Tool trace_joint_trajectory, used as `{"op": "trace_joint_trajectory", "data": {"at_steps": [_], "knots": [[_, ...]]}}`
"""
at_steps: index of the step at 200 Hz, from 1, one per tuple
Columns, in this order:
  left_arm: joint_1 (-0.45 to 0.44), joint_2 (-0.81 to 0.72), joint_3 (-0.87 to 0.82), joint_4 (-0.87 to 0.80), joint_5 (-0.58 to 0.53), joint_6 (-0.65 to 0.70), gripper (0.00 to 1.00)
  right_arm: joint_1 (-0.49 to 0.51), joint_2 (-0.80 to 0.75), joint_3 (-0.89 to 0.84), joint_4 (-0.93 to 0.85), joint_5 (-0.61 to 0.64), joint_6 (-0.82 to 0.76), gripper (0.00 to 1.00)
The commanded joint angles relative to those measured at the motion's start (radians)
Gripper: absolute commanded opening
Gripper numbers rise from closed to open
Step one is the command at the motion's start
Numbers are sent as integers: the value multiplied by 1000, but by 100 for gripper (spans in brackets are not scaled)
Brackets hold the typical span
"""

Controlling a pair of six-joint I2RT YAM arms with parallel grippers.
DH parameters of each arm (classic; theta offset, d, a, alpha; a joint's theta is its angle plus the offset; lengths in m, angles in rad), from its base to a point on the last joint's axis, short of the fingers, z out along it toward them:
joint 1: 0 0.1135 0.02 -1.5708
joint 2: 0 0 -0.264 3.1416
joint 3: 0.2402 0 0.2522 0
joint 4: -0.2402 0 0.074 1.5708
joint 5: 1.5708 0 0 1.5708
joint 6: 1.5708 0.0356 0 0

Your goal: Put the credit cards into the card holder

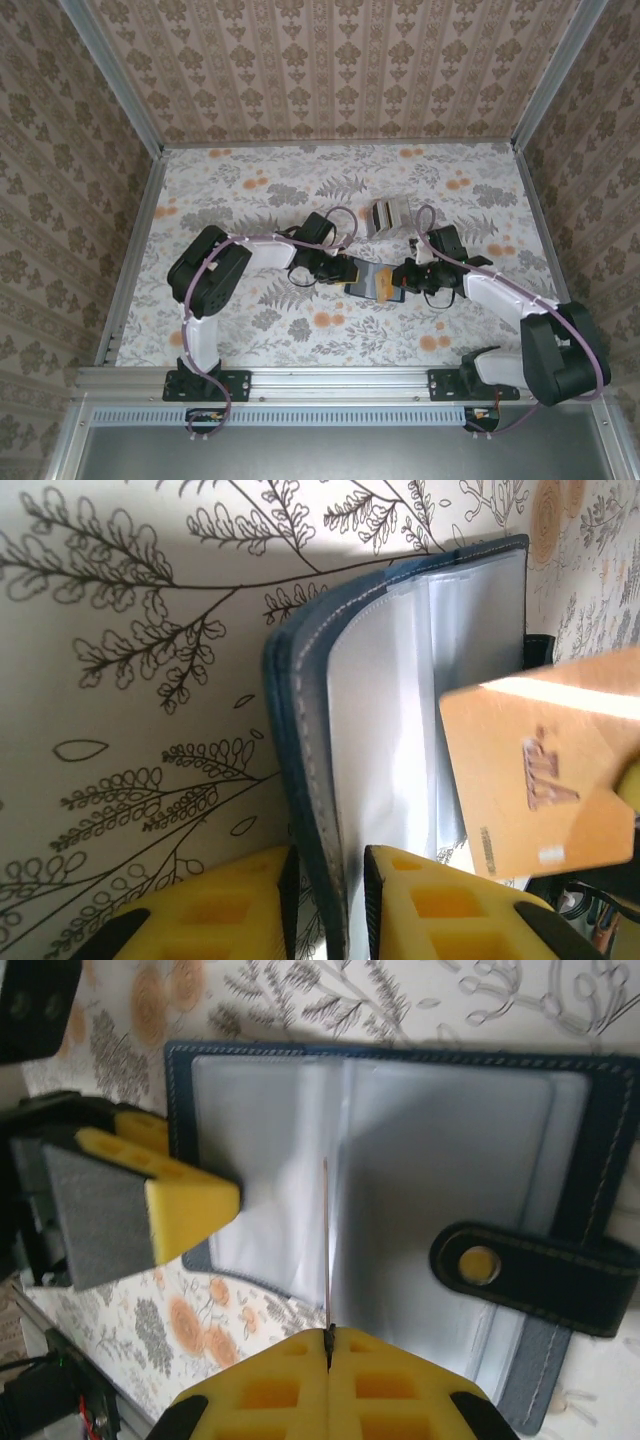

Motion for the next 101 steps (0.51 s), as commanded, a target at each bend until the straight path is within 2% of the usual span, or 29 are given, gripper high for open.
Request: {"op": "trace_joint_trajectory", "data": {"at_steps": [1,16,51,101], "knots": [[0,-21,-36,-40,-59,21,23,-18,31,-14,61,-24,-11,0],[1,-27,-41,-49,-79,22,20,-29,40,-11,57,-38,-22,0],[4,-31,-54,-33,-88,16,20,-37,55,-40,100,-56,-27,0],[11,-51,-67,-21,-99,17,29,-37,148,-33,159,-94,-11,0]]}}
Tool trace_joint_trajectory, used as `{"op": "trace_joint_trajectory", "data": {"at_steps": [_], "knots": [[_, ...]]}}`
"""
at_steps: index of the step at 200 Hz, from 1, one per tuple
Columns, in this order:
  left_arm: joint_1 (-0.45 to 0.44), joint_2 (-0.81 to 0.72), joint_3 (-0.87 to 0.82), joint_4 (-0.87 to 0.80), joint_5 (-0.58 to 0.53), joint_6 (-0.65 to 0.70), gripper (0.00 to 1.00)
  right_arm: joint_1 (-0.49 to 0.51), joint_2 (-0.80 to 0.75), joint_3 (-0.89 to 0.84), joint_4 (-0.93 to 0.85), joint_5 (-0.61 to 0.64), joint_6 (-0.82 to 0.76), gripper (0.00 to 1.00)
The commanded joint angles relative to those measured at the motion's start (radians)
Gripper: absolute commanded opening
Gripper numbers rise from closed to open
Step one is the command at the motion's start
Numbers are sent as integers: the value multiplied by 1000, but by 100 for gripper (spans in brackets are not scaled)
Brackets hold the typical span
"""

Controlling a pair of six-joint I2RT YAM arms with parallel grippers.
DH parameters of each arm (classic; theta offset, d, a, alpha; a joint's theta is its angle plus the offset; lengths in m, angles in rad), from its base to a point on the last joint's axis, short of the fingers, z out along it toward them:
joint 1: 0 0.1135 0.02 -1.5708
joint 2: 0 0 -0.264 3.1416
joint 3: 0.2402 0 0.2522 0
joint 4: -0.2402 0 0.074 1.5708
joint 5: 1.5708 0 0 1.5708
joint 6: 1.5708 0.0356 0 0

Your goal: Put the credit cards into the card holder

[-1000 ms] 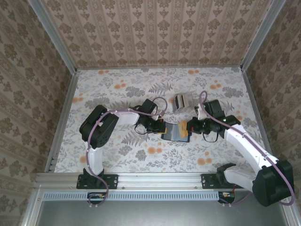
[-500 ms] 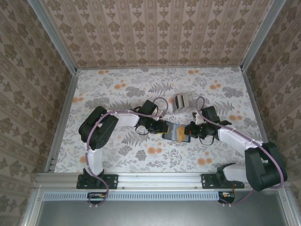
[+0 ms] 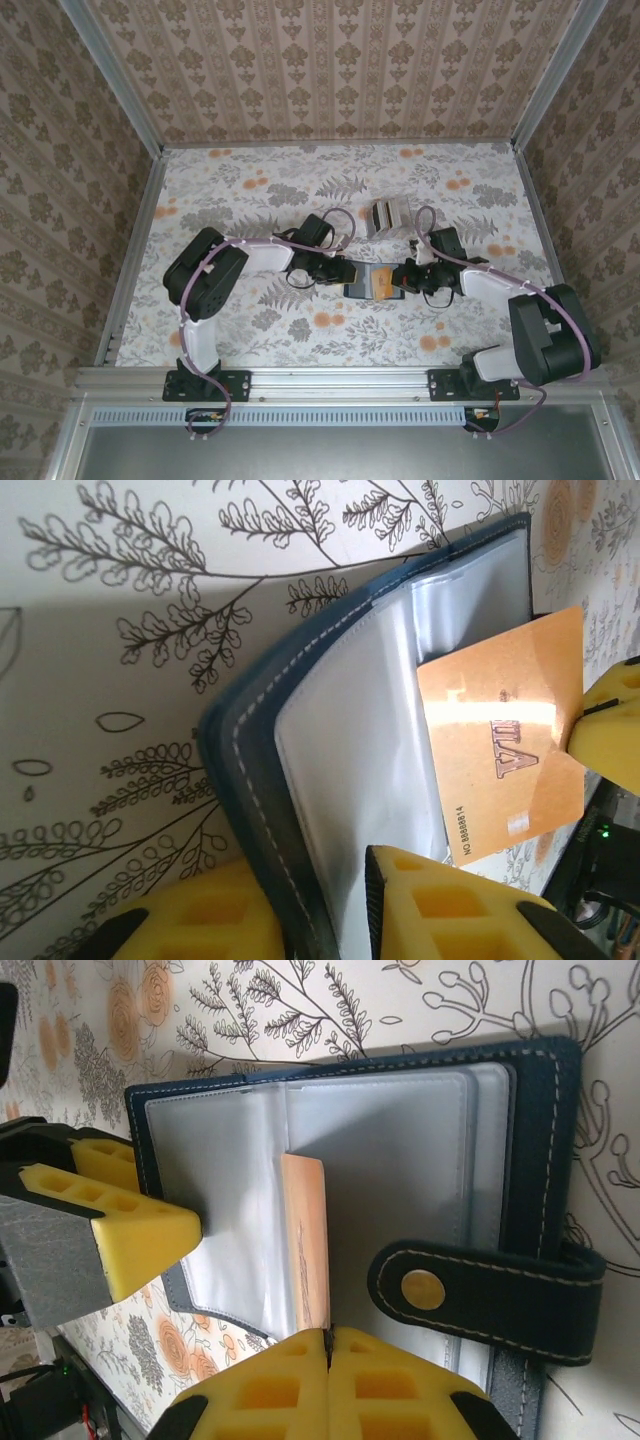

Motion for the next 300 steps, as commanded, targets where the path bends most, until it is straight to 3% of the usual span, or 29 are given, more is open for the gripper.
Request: {"op": "trace_joint_trajectory", "data": {"at_steps": [1,20,68,142,194,224,300], "knots": [[12,-21,-34,-37,-58,17,29,-3,52,1,40,-38,-4,0],[16,-30,-46,-18,-51,9,28,-3,57,1,55,-34,5,0],[27,-47,-70,-24,-72,21,13,-3,65,16,44,-7,-18,0],[55,-73,-68,-84,-96,57,24,0,183,84,57,-65,-28,0],[82,-108,-91,-98,-83,69,16,39,194,104,48,-37,-34,0],[80,-87,-90,-81,-60,69,0,52,213,125,33,-23,-44,0],[72,-69,-55,-125,-48,109,0,51,194,164,-10,48,-86,0]]}}
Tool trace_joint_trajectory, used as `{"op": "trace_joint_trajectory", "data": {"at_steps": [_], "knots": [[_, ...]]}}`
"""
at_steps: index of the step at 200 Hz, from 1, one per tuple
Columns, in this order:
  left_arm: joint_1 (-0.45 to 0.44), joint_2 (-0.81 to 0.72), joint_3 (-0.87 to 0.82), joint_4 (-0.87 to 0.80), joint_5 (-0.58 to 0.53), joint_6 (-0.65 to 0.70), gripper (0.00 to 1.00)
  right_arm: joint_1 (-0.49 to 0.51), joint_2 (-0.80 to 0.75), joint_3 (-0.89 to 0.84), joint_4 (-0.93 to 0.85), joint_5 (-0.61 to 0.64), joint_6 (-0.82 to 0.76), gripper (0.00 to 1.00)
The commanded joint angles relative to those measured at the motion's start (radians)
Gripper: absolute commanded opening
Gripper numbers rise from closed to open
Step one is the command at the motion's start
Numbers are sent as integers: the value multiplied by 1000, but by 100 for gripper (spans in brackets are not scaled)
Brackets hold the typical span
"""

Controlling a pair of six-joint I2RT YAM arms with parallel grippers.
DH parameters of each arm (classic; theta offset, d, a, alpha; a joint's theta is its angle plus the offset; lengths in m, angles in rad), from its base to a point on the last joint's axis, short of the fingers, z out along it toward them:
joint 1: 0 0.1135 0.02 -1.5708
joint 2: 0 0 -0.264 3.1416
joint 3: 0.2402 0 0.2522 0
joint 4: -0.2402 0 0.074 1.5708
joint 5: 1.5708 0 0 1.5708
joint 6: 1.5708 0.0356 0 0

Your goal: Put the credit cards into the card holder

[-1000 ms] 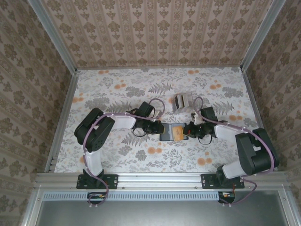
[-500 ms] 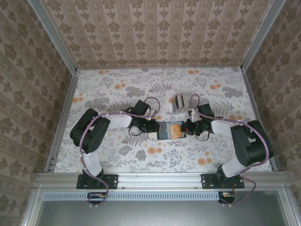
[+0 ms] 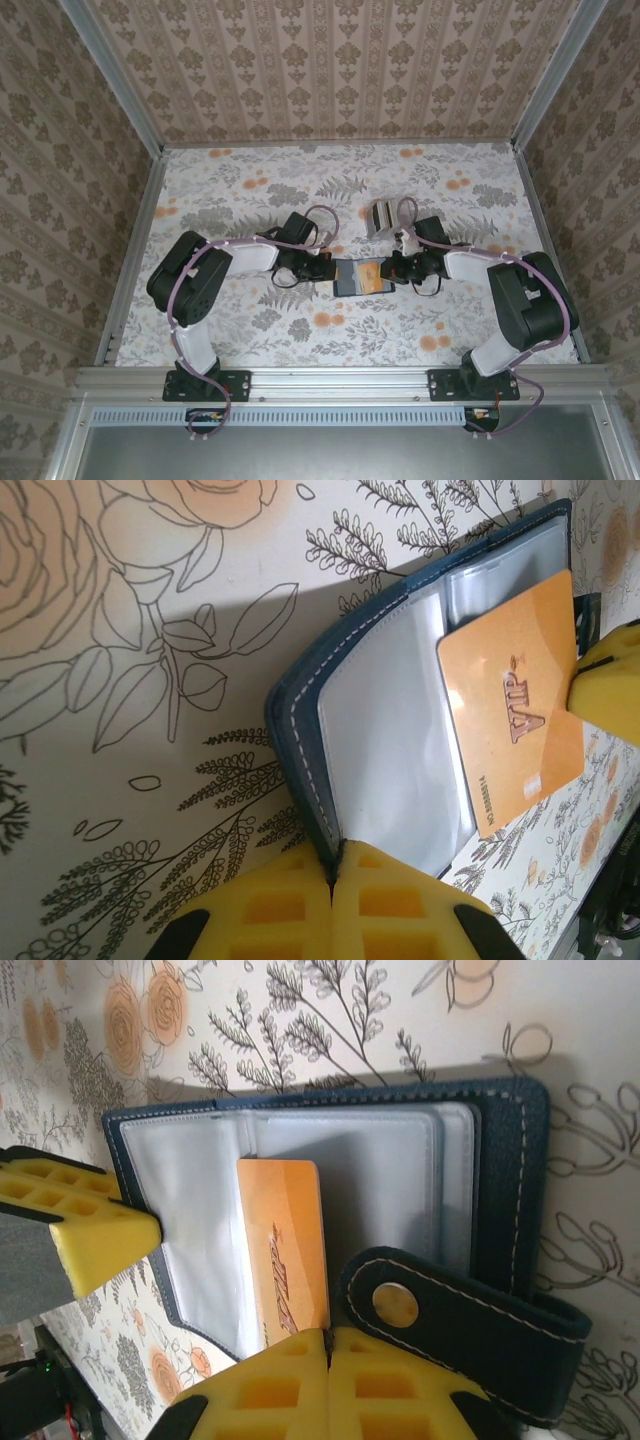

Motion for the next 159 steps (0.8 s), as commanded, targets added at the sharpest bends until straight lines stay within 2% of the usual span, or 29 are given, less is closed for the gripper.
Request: {"op": "trace_joint_trajectory", "data": {"at_steps": [1,37,71,99,132,159], "knots": [[-6,17,20,-70,2,48,0,2,0,25,-33,49,-32,0],[-6,17,17,-73,7,48,0,4,41,21,30,19,-2,0],[-7,2,5,-72,0,47,0,14,9,27,-15,55,-19,0],[-7,7,-9,-47,0,35,0,39,39,70,-109,80,-66,0],[-10,0,-19,-30,-9,32,0,104,78,71,-44,86,-25,0],[-11,0,-22,-29,-6,35,0,118,91,50,23,88,18,0]]}}
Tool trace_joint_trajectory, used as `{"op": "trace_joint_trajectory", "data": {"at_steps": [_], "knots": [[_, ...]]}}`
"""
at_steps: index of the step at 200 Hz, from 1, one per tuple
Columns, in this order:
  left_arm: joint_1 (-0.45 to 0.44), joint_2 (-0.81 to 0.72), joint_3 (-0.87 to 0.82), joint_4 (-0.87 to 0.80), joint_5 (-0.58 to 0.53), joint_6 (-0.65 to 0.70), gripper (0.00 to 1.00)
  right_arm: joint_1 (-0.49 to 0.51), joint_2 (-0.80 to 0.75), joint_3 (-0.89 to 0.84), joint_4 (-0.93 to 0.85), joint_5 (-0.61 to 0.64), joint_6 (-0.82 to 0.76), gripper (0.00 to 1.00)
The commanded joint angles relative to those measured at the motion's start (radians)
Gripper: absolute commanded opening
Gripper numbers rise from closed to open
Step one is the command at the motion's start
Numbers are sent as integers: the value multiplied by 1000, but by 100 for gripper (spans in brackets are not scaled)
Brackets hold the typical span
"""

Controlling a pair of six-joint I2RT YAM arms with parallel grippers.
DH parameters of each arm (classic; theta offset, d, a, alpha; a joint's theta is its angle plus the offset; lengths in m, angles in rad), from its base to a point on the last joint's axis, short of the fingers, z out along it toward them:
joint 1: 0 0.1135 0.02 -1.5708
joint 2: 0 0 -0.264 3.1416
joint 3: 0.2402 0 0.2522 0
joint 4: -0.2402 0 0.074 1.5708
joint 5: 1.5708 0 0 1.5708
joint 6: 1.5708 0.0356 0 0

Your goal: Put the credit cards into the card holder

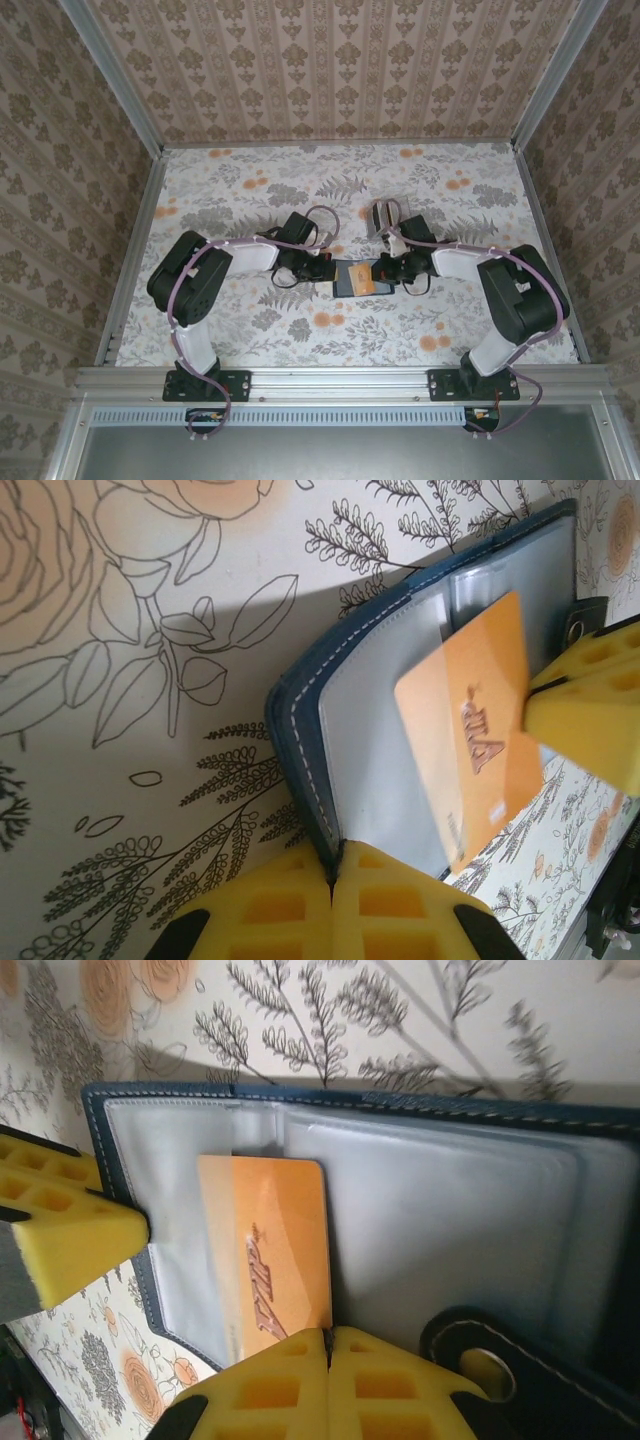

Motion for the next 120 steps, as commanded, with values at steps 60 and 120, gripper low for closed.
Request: {"op": "trace_joint_trajectory", "data": {"at_steps": [60,120], "knots": [[-9,1,-38,-12,-11,18,0,11,8,-23,99,76,66,0],[-11,0,-46,-5,-14,7,0,19,0,-79,229,83,207,0]]}}
